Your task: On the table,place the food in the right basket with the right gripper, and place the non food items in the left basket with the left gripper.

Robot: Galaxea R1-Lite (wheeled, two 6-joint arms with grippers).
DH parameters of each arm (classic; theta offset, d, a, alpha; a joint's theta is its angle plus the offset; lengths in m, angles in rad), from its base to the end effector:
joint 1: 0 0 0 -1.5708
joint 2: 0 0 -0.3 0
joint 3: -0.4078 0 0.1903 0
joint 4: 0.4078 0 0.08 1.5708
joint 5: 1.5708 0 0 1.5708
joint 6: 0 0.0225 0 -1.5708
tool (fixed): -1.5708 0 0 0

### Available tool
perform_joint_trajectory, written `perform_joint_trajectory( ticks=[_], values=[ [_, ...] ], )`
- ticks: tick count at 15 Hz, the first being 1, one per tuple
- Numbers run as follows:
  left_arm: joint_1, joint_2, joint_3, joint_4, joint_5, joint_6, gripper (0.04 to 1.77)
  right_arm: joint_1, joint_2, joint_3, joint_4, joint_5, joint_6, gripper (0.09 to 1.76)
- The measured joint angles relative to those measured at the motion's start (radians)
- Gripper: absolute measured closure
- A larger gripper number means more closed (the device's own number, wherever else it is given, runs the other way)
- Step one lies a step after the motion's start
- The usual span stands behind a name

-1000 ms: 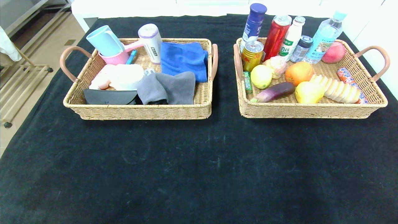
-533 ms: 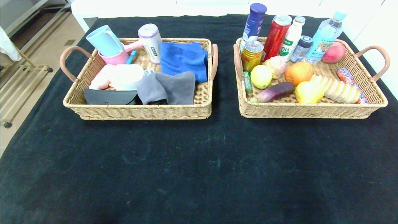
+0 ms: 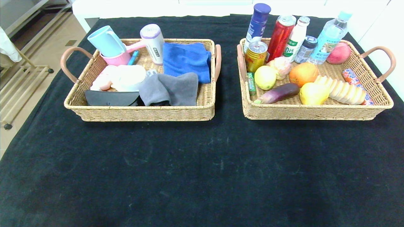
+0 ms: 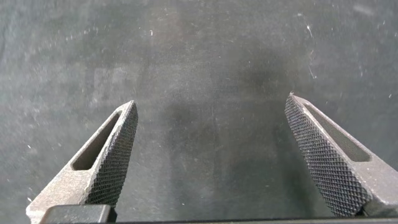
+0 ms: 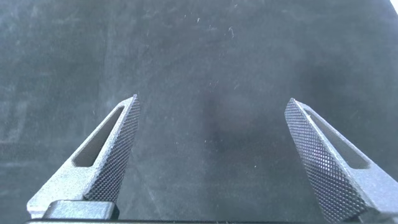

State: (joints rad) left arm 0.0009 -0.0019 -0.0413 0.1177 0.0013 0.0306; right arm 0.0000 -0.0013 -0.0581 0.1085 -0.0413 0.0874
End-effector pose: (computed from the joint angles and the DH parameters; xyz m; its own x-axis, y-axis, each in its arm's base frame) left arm -0.0265 0.0000 0.0747 0.9972 0.0022 -0.0744 0.0001 0.9995 0.0306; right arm -0.0277 -0.0009 0.0803 0.9979 -0.0413 -0.0490 0.0454 0.9953 0.0852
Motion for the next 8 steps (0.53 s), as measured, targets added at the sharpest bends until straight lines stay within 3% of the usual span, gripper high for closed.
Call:
perform_joint_trajectory(
  ticks=[8],
  values=[
    [0.000,0.000,-0.002,0.001,0.000,0.006,0.09,0.000,0.000,0.005,0.000,0.001,0.010,0.15]
  ],
)
